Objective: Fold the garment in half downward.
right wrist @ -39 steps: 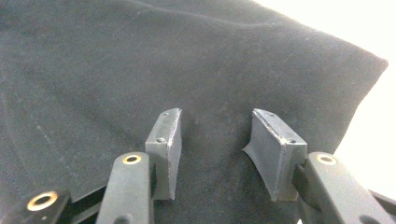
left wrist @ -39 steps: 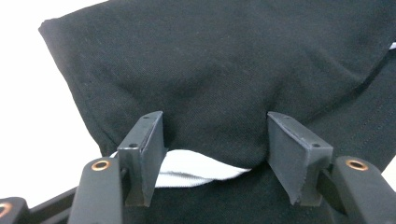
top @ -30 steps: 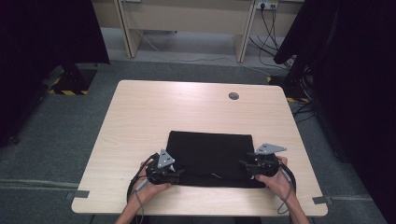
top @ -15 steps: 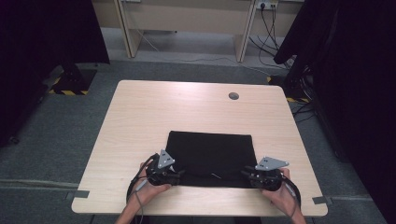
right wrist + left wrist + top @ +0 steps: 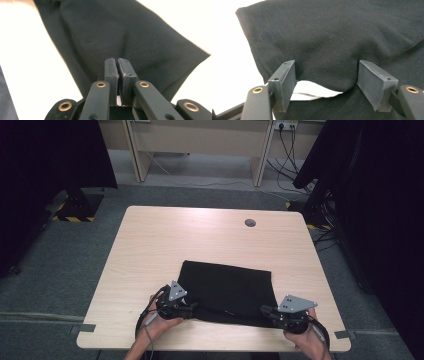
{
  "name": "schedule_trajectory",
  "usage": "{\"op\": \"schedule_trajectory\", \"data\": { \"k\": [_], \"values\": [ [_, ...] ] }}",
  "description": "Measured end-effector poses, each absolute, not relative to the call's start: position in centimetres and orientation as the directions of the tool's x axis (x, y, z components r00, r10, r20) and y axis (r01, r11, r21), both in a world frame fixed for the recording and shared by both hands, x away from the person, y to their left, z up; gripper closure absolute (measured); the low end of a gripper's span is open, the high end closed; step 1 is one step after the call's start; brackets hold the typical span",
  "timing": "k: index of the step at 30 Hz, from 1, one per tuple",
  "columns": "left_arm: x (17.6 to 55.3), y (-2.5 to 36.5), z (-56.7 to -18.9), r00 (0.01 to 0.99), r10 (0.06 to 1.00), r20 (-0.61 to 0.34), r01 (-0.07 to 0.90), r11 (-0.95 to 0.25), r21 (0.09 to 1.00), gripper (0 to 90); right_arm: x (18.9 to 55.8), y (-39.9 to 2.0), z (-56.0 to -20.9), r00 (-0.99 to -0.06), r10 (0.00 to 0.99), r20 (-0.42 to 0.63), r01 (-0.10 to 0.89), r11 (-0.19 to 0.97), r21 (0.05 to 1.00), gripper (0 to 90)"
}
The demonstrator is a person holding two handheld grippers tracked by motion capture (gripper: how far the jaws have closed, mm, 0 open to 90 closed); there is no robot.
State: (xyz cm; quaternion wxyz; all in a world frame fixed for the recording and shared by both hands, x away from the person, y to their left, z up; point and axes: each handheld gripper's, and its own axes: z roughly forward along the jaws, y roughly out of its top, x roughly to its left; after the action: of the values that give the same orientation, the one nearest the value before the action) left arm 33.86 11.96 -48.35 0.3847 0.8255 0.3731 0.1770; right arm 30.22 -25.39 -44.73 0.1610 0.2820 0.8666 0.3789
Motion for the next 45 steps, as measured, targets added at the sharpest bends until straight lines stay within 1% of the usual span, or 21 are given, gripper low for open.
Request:
{"op": "schedule_trajectory", "data": {
  "k": [3, 4, 7, 8, 10, 14, 18, 20, 21, 23, 24, 25, 27, 28, 30, 34, 37, 40, 43, 45],
  "values": [
    [33.9, 12.0, -48.4, 0.659, 0.752, 0.004, 0.481, -0.425, 0.767, 30.6, 30.1, -25.5, -46.5, -0.787, 0.615, -0.046, 0.404, 0.571, 0.714, 86.6],
    [33.8, 12.0, -48.4, 0.659, 0.752, 0.004, 0.481, -0.425, 0.767, 30.6, 30.1, -25.6, -47.0, -0.786, 0.617, -0.034, 0.407, 0.559, 0.722, 86.6],
    [33.8, 12.0, -48.3, 0.665, 0.746, -0.004, 0.481, -0.425, 0.767, 30.1, 30.2, -25.8, -46.9, -0.782, 0.622, -0.022, 0.42, 0.554, 0.719, 85.4],
    [33.9, 12.1, -48.3, 0.67, 0.743, -0.012, 0.481, -0.421, 0.769, 29.0, 30.2, -25.8, -46.8, -0.777, 0.629, -0.011, 0.431, 0.545, 0.719, 82.8],
    [33.7, 12.3, -48.3, 0.671, 0.741, -0.02, 0.47, -0.405, 0.784, 25.2, 30.4, -25.8, -46.8, -0.772, 0.636, 0.017, 0.448, 0.524, 0.725, 74.2],
    [33.0, 13.1, -47.9, 0.655, 0.755, -0.022, 0.448, -0.365, 0.816, 22.0, 30.9, -26.3, -45.3, -0.741, 0.672, 0.019, 0.441, 0.464, 0.768, 60.8],
    [32.1, 12.5, -47.7, 0.679, 0.734, 0.021, 0.397, -0.391, 0.83, 23.3, 32.6, -26.3, -44.5, -0.724, 0.69, 0.017, 0.436, 0.438, 0.786, 54.0],
    [32.1, 11.9, -47.7, 0.691, 0.722, 0.039, 0.381, -0.41, 0.829, 29.2, 33.9, -25.9, -44.8, -0.714, 0.699, 0.03, 0.456, 0.433, 0.778, 51.3],
    [32.2, 11.5, -47.8, 0.704, 0.708, 0.055, 0.375, -0.436, 0.818, 35.4, 34.5, -25.6, -45.0, -0.716, 0.698, 0.024, 0.457, 0.443, 0.772, 50.7],
    [32.5, 11.1, -48.0, 0.701, 0.706, 0.1, 0.365, -0.476, 0.8, 50.5, 35.7, -24.7, -45.6, -0.726, 0.686, 0.037, 0.465, 0.451, 0.762, 49.9],
    [32.8, 11.1, -48.1, 0.695, 0.713, 0.092, 0.367, -0.462, 0.808, 61.7, 36.3, -24.3, -46.0, -0.73, 0.682, 0.044, 0.469, 0.454, 0.758, 49.7],
    [33.0, 11.1, -48.1, 0.693, 0.717, 0.078, 0.374, -0.451, 0.81, 70.9, 36.7, -23.9, -46.3, -0.732, 0.68, 0.046, 0.476, 0.461, 0.749, 49.2],
    [33.0, 11.3, -47.7, 0.695, 0.716, 0.066, 0.372, -0.436, 0.82, 82.2, 37.3, -23.3, -47.0, -0.73, 0.683, 0.041, 0.494, 0.485, 0.721, 48.6],
    [32.9, 11.4, -47.4, 0.698, 0.712, 0.079, 0.36, -0.444, 0.82, 85.0, 37.4, -23.1, -47.3, -0.729, 0.684, 0.033, 0.492, 0.49, 0.72, 48.6],
    [32.5, 11.5, -46.6, 0.706, 0.705, 0.065, 0.35, -0.428, 0.834, 86.6, 37.2, -23.0, -47.3, -0.718, 0.696, 0.026, 0.497, 0.486, 0.719, 50.5],
    [31.4, 11.6, -44.8, 0.726, 0.687, 0.021, 0.337, -0.382, 0.86, 87.1, 36.8, -22.7, -47.2, -0.7, 0.714, -0.002, 0.503, 0.496, 0.708, 50.8],
    [29.7, 11.4, -44.0, 0.746, 0.666, 0.016, 0.325, -0.385, 0.864, 87.0, 36.8, -22.6, -47.1, -0.694, 0.72, 0.002, 0.511, 0.491, 0.706, 51.0],
    [28.3, 11.3, -45.0, 0.755, 0.654, 0.041, 0.339, -0.444, 0.83, 86.6, 36.8, -22.6, -47.1, -0.694, 0.72, -0.002, 0.51, 0.494, 0.704, 51.0],
    [28.4, 12.0, -46.9, 0.729, 0.684, 0.04, 0.386, -0.458, 0.801, 85.5, 36.8, -22.6, -47.1, -0.691, 0.722, 0.002, 0.513, 0.489, 0.705, 51.0],
    [28.8, 12.3, -47.5, 0.715, 0.698, 0.048, 0.397, -0.462, 0.793, 83.1, 36.7, -22.6, -47.2, -0.69, 0.724, 0.004, 0.512, 0.484, 0.71, 51.0]
  ]
}}
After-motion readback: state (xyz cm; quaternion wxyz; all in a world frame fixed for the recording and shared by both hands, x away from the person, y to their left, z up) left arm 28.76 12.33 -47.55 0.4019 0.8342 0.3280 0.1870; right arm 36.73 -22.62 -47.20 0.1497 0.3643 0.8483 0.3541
